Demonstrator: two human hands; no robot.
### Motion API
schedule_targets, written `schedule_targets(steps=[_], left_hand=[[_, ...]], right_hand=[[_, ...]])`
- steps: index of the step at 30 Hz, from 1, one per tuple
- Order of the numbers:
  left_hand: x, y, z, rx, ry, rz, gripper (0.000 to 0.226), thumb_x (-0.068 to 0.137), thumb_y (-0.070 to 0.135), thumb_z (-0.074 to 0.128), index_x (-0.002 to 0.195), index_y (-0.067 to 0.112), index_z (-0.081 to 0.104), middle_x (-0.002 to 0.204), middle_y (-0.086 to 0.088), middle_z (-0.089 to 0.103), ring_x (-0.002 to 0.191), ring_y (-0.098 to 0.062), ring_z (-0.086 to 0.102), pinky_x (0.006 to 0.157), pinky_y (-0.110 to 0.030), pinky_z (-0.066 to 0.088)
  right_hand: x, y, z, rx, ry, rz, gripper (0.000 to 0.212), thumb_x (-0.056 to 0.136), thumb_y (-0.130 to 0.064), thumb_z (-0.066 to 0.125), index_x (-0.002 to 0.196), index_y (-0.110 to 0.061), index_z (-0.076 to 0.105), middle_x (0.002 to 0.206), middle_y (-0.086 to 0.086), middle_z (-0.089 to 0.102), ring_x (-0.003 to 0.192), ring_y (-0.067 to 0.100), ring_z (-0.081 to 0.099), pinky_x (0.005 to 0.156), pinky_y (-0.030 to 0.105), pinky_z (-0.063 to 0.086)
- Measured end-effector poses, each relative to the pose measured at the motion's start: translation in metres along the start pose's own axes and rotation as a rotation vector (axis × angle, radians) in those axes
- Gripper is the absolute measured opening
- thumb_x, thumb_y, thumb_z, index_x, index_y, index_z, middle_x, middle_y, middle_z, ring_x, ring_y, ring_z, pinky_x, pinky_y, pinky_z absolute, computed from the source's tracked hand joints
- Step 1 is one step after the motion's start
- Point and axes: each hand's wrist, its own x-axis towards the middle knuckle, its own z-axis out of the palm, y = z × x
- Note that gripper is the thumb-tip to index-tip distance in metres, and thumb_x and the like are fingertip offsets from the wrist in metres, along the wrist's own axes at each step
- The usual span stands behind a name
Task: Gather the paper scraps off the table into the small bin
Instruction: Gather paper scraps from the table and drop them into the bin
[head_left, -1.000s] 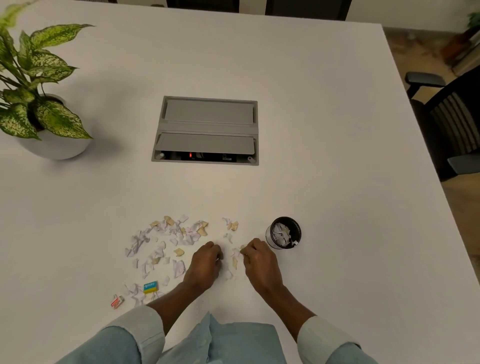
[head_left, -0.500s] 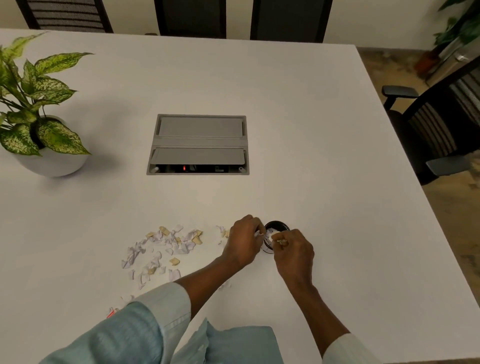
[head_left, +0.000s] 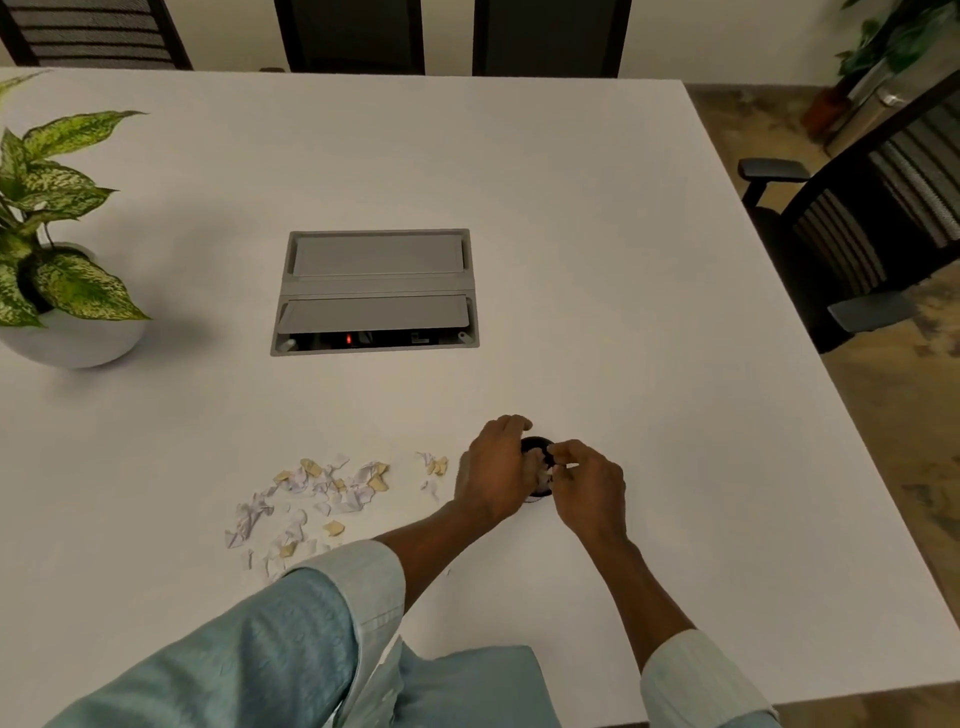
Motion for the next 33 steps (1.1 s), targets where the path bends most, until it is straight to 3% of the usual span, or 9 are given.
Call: schedule_targets(steps=[5, 7, 9, 12, 14, 17, 20, 29, 33], left_hand=[[-0.017, -0.038, -0.002, 0.051, 0.077, -0.035, 0.033, 0.099, 0.035, 0.059, 0.129, 0.021, 0.059, 0.129, 0.002, 0.064, 0.121, -0.019, 0.058, 0.089, -0.040, 0.055], [-0.026, -0.059, -0.004, 0.189, -0.052, -0.056, 0.042, 0.098, 0.036, 0.060, 0.136, 0.018, 0.053, 0.136, -0.001, 0.057, 0.127, -0.023, 0.054, 0.088, -0.043, 0.055], [-0.038, -0.082, -0.004, 0.320, -0.240, -0.030, 0.060, 0.097, 0.037, 0.062, 0.147, 0.012, 0.042, 0.153, -0.007, 0.044, 0.143, -0.027, 0.041, 0.099, -0.046, 0.053], [-0.055, -0.110, 0.002, 0.457, -0.474, 0.045, 0.084, 0.097, 0.040, 0.063, 0.161, 0.008, 0.019, 0.172, -0.013, 0.006, 0.160, -0.030, 0.005, 0.127, -0.043, 0.024], [-0.065, -0.122, 0.009, 0.526, -0.564, 0.076, 0.094, 0.096, 0.041, 0.065, 0.163, 0.007, 0.009, 0.172, -0.013, -0.013, 0.160, -0.029, -0.010, 0.130, -0.042, 0.007], [-0.073, -0.128, 0.016, 0.622, -0.597, 0.095, 0.102, 0.095, 0.040, 0.067, 0.162, 0.005, -0.002, 0.167, -0.015, -0.027, 0.158, -0.030, -0.020, 0.130, -0.043, -0.001], [-0.068, -0.125, 0.017, 0.657, -0.619, 0.091, 0.103, 0.095, 0.039, 0.067, 0.162, 0.005, -0.002, 0.168, -0.015, -0.026, 0.158, -0.031, -0.020, 0.130, -0.046, -0.003], [-0.063, -0.127, 0.010, 0.594, -0.656, 0.067, 0.099, 0.095, 0.037, 0.067, 0.163, 0.010, 0.000, 0.169, -0.009, -0.026, 0.158, -0.025, -0.020, 0.131, -0.048, -0.001], [-0.064, -0.128, 0.007, 0.557, -0.655, 0.058, 0.099, 0.096, 0.035, 0.066, 0.163, 0.011, -0.002, 0.169, -0.008, -0.025, 0.158, -0.024, -0.020, 0.131, -0.048, 0.001]], right_hand=[[-0.006, 0.011, -0.006, 0.006, 0.029, 0.010, 0.024, 0.090, -0.002, 0.068, 0.102, -0.021, 0.073, 0.100, -0.003, 0.075, 0.080, 0.013, 0.070, 0.074, 0.035, 0.062], [-0.009, 0.017, -0.011, -0.060, 0.018, 0.009, 0.026, 0.088, -0.004, 0.071, 0.101, -0.026, 0.072, 0.099, -0.006, 0.071, 0.076, 0.012, 0.068, 0.071, 0.036, 0.060], [-0.012, 0.022, -0.014, -0.137, -0.027, -0.003, 0.028, 0.087, -0.008, 0.073, 0.105, -0.030, 0.071, 0.100, -0.008, 0.065, 0.075, 0.011, 0.066, 0.070, 0.035, 0.058], [-0.012, 0.027, -0.016, -0.221, -0.126, -0.054, 0.031, 0.090, -0.014, 0.073, 0.114, -0.032, 0.069, 0.105, -0.007, 0.060, 0.079, 0.012, 0.066, 0.072, 0.035, 0.058], [-0.011, 0.027, -0.017, -0.290, -0.199, -0.089, 0.035, 0.091, -0.017, 0.073, 0.121, -0.033, 0.067, 0.107, -0.005, 0.059, 0.087, 0.016, 0.066, 0.075, 0.039, 0.058], [-0.008, 0.027, -0.016, -0.383, -0.261, -0.143, 0.038, 0.092, -0.019, 0.071, 0.127, -0.034, 0.065, 0.107, -0.004, 0.059, 0.095, 0.017, 0.063, 0.077, 0.039, 0.057], [-0.007, 0.026, -0.016, -0.426, -0.251, -0.207, 0.029, 0.095, -0.022, 0.069, 0.122, -0.031, 0.071, 0.102, -0.003, 0.062, 0.098, 0.018, 0.062, 0.074, 0.037, 0.056], [-0.004, 0.016, -0.021, -0.540, -0.107, -0.346, 0.012, 0.096, -0.020, 0.067, 0.101, -0.023, 0.077, 0.086, -0.002, 0.063, 0.080, 0.020, 0.062, 0.052, 0.035, 0.052], [-0.001, 0.003, -0.014, -0.503, -0.063, -0.339, 0.012, 0.095, -0.020, 0.067, 0.103, -0.022, 0.076, 0.088, -0.002, 0.064, 0.082, 0.021, 0.063, 0.053, 0.036, 0.053]])
